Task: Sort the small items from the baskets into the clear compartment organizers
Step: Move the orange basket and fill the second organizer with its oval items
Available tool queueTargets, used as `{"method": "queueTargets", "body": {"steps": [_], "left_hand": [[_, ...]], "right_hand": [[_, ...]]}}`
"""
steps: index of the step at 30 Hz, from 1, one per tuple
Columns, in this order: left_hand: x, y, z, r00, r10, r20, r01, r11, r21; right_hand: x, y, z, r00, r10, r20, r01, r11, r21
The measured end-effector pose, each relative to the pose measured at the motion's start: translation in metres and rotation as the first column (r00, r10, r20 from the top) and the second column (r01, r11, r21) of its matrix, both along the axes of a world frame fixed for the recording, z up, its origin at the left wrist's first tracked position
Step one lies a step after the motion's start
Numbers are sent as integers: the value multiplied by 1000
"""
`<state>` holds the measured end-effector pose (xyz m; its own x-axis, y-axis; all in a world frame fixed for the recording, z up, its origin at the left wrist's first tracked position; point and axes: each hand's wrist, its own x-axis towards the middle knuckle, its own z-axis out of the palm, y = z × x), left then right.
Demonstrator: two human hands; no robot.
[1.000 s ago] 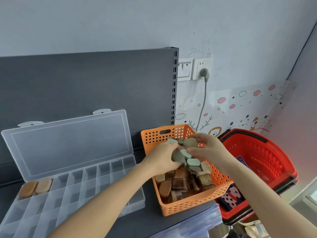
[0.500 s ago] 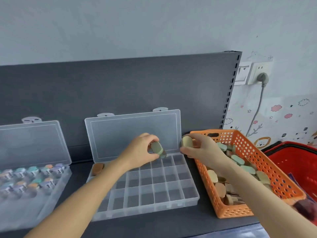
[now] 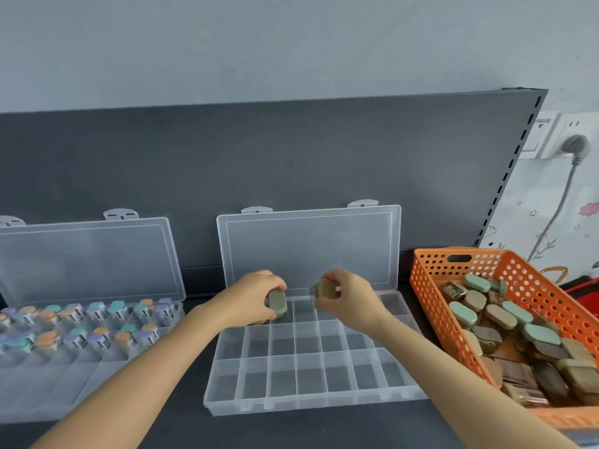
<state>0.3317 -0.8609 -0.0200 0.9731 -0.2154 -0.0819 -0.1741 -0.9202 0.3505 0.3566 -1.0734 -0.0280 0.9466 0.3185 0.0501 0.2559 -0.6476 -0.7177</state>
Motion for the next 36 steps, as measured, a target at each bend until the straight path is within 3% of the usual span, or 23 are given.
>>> {"method": "queueTargets", "body": {"steps": [15, 26, 29, 36], "left_hand": [[8, 5, -24, 998, -49, -32, 48, 999, -10], [3, 2, -22, 999, 12, -48, -13, 1000, -15], [1, -3, -17, 999, 17, -40, -17, 1000, -5], [-1, -46, 4, 999, -42, 14, 42, 998, -36]], "right_hand": [[5, 38, -21, 986, 164, 39, -133, 897, -421], [3, 34, -21, 975, 224, -3, -202, 872, -447], [2, 27, -19, 980, 199, -10, -187, 903, -388], [-6, -33, 13, 979, 159, 124, -117, 949, -294]]}}
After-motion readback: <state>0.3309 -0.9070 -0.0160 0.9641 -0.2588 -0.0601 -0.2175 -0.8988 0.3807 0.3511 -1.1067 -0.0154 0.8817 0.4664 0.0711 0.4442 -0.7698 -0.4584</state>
